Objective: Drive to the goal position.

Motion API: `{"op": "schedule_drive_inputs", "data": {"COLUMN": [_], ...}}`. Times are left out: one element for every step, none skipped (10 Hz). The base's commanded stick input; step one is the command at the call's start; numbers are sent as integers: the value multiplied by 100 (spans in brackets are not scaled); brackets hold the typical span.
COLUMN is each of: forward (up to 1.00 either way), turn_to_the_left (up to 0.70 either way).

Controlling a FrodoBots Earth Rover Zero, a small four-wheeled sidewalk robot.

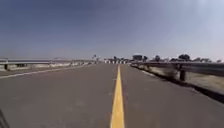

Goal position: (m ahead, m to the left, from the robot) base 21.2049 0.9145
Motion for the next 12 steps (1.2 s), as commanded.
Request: {"op": "schedule_drive_inputs", "data": {"forward": [50, 50, 50, 50, 50, 50, 50, 50, 50, 50, 50, 50], "turn_to_the_left": [0, 0, 0, 0, 0, 0, 0, 0, 0, 0, 0, 0]}}
